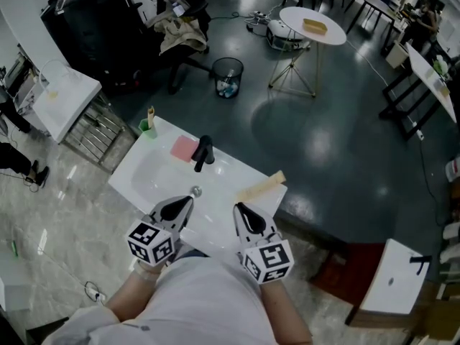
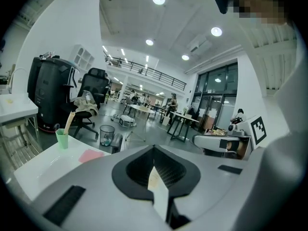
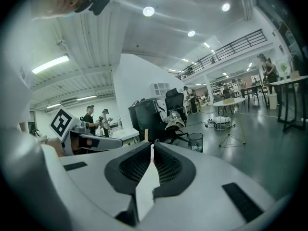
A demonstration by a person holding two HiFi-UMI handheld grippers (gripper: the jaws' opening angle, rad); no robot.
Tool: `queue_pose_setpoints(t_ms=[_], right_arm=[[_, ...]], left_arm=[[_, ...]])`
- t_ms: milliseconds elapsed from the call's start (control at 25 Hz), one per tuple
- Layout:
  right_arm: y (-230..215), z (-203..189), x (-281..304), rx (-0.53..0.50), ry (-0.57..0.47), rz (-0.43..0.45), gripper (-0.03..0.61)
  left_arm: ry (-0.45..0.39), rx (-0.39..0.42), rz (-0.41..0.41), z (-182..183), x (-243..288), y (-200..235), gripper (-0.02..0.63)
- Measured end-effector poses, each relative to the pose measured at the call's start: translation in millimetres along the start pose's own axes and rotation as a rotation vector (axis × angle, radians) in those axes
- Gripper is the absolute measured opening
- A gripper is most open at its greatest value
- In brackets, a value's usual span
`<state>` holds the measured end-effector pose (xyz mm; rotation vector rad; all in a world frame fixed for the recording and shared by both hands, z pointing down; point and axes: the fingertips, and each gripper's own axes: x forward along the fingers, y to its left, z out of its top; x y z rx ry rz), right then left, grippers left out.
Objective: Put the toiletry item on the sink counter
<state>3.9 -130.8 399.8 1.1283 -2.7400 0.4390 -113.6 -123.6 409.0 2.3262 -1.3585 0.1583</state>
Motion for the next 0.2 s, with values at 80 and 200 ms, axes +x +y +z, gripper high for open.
queue_pose_setpoints(t_ms=[80, 200], right_arm=[[-1.0, 0.2, 0.0, -0.001, 0.000, -0.003, 0.032], [-2.7, -1.4, 1.3, -0.009, -0.006, 0.003, 0.032]], left_arm=[[0.002, 0.005, 0.011, -0.5, 0.3, 1.7, 0.017], [-0.001, -0.001, 0.012, 0.7, 1.9, 2.2, 0.017]])
